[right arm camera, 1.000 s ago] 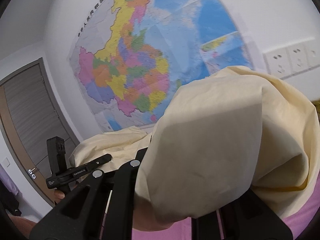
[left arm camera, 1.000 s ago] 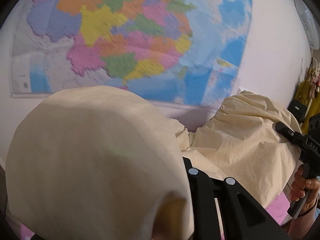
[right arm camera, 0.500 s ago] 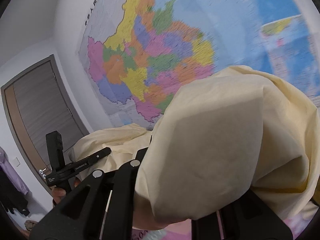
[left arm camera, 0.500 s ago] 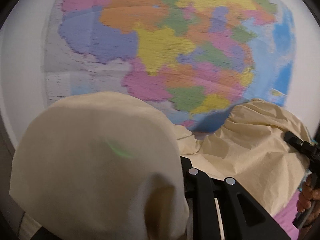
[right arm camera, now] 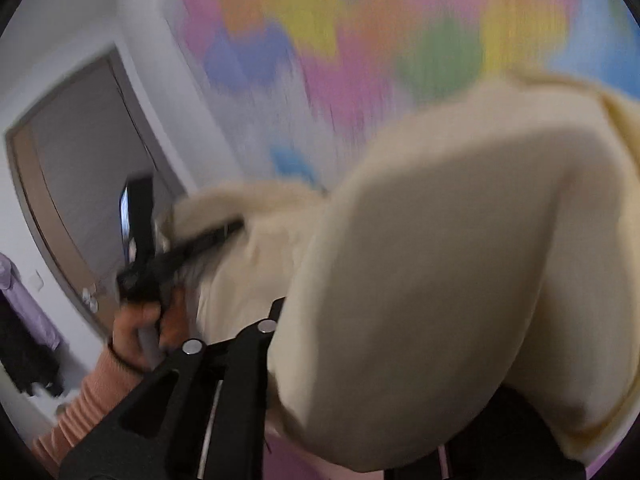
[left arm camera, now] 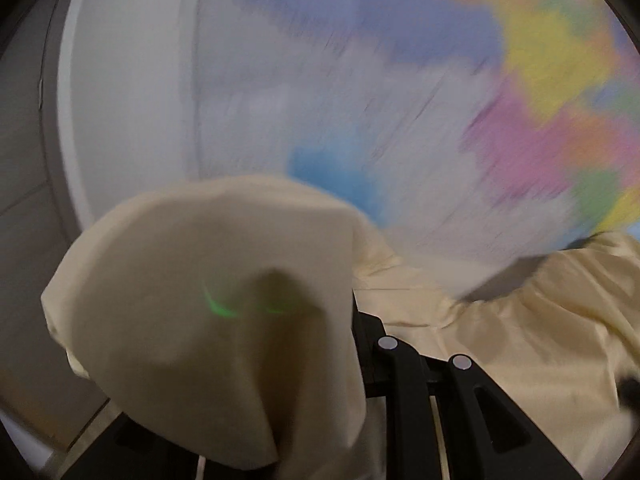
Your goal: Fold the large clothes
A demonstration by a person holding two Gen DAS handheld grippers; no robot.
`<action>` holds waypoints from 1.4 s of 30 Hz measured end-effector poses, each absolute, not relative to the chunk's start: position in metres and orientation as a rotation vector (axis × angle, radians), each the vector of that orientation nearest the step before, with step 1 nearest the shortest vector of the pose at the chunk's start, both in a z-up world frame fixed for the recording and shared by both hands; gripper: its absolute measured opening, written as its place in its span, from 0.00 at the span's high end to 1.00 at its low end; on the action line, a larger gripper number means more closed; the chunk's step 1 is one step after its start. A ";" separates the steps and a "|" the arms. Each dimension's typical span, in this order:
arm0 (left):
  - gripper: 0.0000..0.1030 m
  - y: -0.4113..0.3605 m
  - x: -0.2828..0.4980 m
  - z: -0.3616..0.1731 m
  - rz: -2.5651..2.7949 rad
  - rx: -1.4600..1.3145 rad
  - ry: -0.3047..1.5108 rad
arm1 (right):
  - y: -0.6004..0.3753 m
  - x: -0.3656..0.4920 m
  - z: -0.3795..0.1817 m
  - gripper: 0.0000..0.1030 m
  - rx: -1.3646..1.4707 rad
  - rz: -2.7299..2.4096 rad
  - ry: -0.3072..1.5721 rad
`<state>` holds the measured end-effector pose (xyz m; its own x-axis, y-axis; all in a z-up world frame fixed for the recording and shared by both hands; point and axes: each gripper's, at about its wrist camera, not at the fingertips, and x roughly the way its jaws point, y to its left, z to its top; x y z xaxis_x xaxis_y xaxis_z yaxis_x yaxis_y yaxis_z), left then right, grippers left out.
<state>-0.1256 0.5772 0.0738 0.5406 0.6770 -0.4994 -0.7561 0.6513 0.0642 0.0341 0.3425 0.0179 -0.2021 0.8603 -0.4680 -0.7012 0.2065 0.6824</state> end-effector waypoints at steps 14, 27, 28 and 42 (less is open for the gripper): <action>0.68 0.636 -0.147 -0.022 0.897 -0.343 0.687 | 0.238 0.032 0.001 0.53 0.045 1.459 1.111; 0.45 0.578 -0.204 0.016 0.937 -0.365 0.538 | 0.253 0.062 -0.033 0.37 -0.141 1.327 1.128; 0.45 0.568 -0.210 0.019 0.927 -0.367 0.517 | 0.259 0.055 -0.040 0.39 -0.196 1.330 1.138; 0.39 0.488 -0.140 -0.022 0.642 -0.159 0.665 | 0.243 0.060 -0.029 0.75 -0.520 1.187 0.869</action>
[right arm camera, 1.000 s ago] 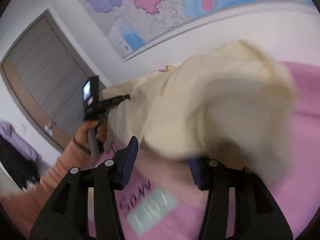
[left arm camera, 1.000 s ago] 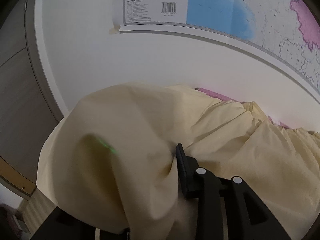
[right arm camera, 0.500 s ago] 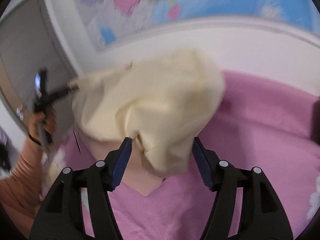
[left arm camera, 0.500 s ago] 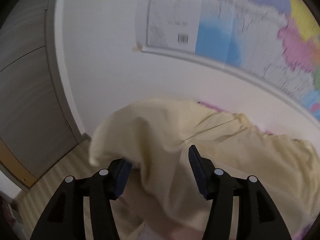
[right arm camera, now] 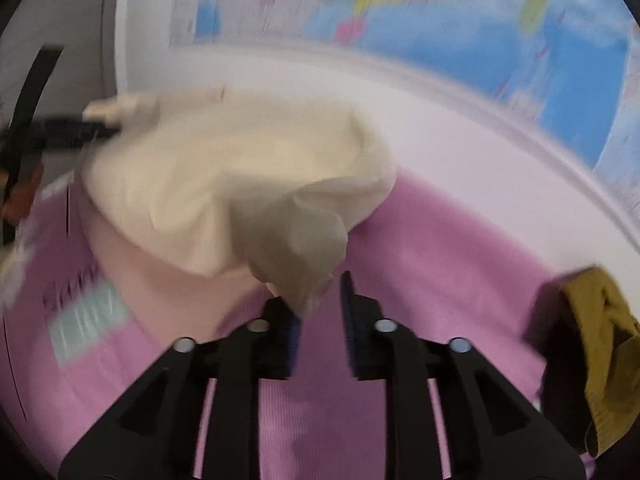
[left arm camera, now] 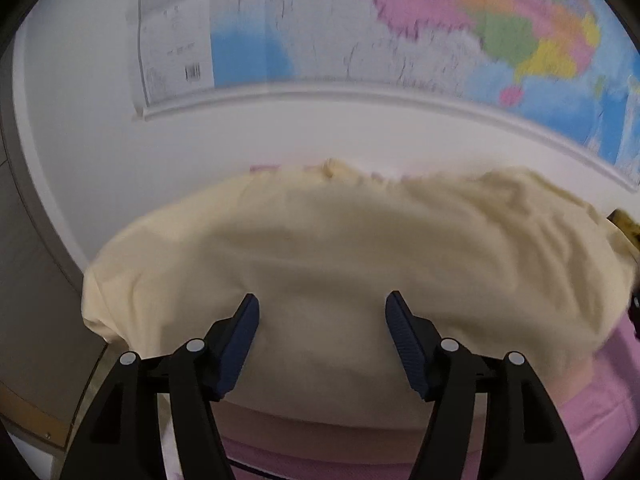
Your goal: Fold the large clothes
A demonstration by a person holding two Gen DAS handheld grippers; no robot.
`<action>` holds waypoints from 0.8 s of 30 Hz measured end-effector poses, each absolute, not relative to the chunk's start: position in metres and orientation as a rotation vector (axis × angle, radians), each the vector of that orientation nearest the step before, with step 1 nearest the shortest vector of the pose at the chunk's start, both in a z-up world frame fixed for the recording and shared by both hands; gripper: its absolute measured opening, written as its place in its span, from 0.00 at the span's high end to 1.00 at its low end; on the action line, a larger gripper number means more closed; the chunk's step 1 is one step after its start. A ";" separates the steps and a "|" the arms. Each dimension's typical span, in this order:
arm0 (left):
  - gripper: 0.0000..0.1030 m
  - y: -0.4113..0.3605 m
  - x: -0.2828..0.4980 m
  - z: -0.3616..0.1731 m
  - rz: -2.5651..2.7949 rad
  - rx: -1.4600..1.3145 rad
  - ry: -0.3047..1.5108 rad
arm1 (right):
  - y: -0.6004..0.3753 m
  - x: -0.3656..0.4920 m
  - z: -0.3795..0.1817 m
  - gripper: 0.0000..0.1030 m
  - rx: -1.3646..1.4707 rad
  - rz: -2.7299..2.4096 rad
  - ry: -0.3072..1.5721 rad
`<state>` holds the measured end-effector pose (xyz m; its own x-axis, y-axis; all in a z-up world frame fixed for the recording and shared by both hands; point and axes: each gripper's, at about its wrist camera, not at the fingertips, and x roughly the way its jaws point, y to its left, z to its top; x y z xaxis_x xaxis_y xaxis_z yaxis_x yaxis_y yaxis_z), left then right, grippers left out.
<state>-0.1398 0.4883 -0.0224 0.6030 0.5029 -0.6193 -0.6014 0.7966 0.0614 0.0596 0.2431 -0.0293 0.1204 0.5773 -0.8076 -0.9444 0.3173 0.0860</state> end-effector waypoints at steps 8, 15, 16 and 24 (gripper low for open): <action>0.36 0.475 -0.158 -0.006 0.627 -0.178 0.633 | 0.215 0.079 0.027 0.64 -0.194 1.252 0.869; 0.31 0.459 -0.146 -0.011 0.631 -0.155 0.650 | 0.257 0.074 0.016 0.61 -0.108 1.311 0.946; 0.30 0.459 -0.146 -0.013 0.634 -0.156 0.653 | 0.270 0.066 0.000 0.61 -0.151 1.325 1.000; 0.27 0.449 -0.150 -0.016 0.656 -0.138 0.641 | 0.274 0.048 -0.024 0.62 -0.230 1.337 1.109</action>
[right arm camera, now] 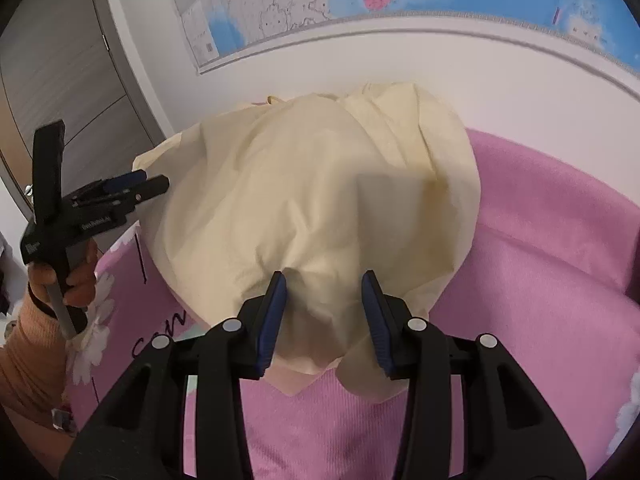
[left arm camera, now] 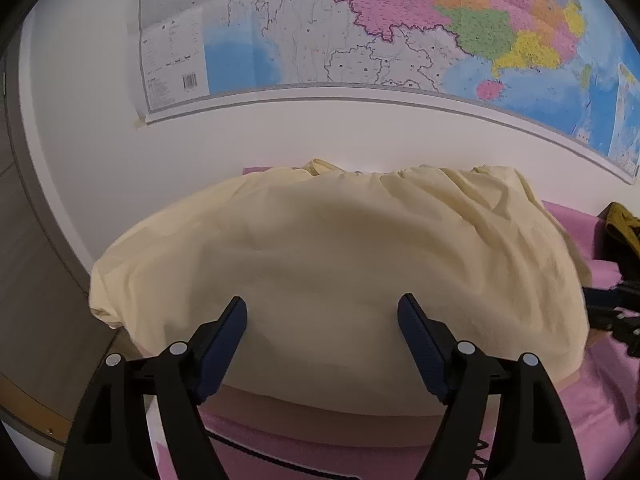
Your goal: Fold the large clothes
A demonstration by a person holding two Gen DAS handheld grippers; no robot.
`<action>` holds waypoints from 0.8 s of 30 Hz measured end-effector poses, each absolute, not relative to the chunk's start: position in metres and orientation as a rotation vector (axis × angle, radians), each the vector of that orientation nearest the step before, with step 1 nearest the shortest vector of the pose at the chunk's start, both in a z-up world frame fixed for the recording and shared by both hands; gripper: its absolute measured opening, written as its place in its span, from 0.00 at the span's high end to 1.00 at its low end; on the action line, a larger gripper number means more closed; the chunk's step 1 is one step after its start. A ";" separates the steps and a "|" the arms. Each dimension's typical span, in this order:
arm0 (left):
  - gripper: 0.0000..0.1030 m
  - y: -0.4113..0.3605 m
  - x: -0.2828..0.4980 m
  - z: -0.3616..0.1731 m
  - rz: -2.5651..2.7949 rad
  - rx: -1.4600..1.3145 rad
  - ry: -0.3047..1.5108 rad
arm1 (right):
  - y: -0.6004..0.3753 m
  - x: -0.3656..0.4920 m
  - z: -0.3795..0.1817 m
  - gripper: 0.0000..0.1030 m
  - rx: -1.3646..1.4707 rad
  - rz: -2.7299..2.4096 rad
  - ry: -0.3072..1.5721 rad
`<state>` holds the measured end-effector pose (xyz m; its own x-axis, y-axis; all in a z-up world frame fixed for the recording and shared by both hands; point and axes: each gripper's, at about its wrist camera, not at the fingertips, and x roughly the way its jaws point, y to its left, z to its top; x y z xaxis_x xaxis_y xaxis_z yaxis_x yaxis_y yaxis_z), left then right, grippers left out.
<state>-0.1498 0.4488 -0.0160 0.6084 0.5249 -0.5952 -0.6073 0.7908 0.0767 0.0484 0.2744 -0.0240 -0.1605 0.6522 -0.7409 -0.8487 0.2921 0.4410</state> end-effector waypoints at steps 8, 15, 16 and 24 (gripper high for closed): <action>0.22 0.441 -0.146 -0.008 0.648 -0.122 0.615 | 0.283 0.051 0.009 0.57 -0.108 1.362 1.031; 0.20 0.452 -0.138 -0.021 0.668 -0.135 0.650 | 0.309 0.022 -0.031 0.54 -0.243 1.374 1.108; 0.20 0.451 -0.139 -0.020 0.672 -0.137 0.647 | 0.307 0.022 -0.031 0.54 -0.239 1.379 1.110; 0.20 0.422 -0.146 -0.012 0.658 -0.143 0.612 | 0.288 0.024 -0.012 0.53 -0.161 1.389 1.091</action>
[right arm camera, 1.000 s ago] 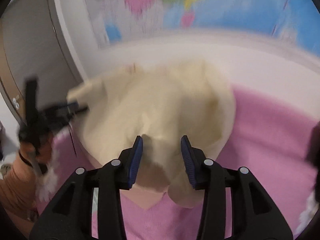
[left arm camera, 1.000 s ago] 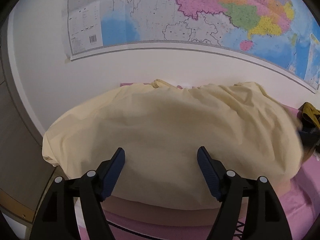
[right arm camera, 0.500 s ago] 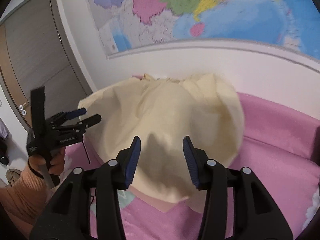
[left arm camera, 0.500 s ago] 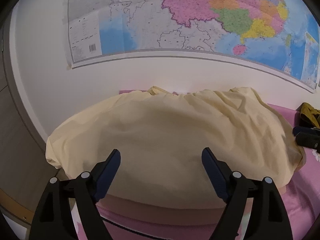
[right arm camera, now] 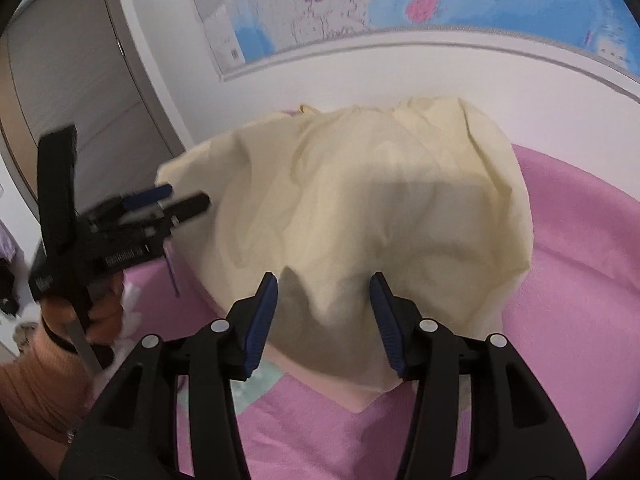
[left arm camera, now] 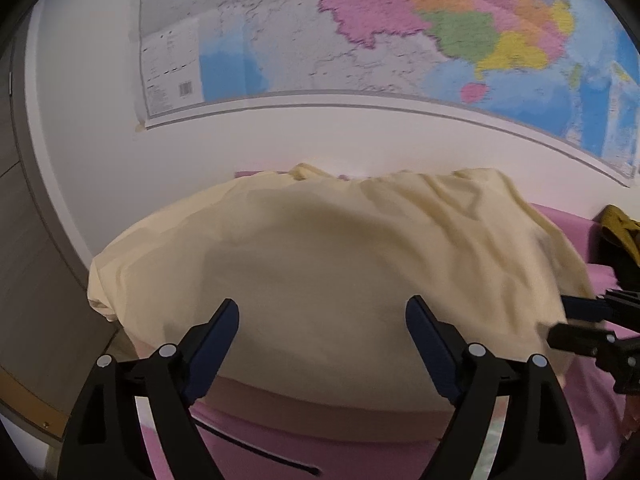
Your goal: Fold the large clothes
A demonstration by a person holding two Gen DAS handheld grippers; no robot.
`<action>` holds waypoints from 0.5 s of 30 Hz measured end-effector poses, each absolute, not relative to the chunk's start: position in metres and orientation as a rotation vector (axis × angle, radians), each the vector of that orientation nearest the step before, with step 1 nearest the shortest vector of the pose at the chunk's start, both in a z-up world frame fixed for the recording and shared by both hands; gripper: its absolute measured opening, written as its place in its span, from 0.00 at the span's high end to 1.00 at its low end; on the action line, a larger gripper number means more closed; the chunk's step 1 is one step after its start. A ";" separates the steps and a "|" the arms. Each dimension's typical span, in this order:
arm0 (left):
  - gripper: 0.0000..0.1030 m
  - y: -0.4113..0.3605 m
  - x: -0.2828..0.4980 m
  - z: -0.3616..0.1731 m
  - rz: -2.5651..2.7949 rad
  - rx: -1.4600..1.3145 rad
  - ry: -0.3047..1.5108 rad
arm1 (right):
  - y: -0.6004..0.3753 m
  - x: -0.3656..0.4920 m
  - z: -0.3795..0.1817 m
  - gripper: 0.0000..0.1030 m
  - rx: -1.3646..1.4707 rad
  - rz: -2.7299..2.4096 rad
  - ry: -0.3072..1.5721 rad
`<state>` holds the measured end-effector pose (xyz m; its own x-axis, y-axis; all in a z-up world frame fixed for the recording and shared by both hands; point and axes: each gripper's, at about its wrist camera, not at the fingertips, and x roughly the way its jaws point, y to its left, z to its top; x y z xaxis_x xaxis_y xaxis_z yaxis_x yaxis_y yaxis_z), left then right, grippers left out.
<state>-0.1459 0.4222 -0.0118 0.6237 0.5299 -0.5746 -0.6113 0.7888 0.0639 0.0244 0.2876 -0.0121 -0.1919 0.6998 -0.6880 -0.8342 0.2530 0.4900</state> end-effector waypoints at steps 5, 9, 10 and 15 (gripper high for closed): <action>0.19 0.406 -0.142 -0.014 0.598 -0.159 0.611 | 0.285 0.017 -0.015 0.50 -0.181 1.400 1.082; 0.18 0.404 -0.135 -0.023 0.612 -0.145 0.638 | 0.290 0.009 -0.031 0.49 -0.243 1.384 1.096; 0.18 0.403 -0.135 -0.024 0.616 -0.136 0.639 | 0.291 0.007 -0.032 0.48 -0.246 1.386 1.093; 0.18 0.403 -0.140 -0.023 0.617 -0.170 0.628 | 0.288 0.007 -0.030 0.43 -0.230 1.390 1.096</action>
<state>-0.1397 0.4026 -0.0227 0.6375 0.4880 -0.5962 -0.5878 0.8083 0.0332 0.0067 0.2883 -0.0298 -0.1924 0.6649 -0.7217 -0.8568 0.2448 0.4539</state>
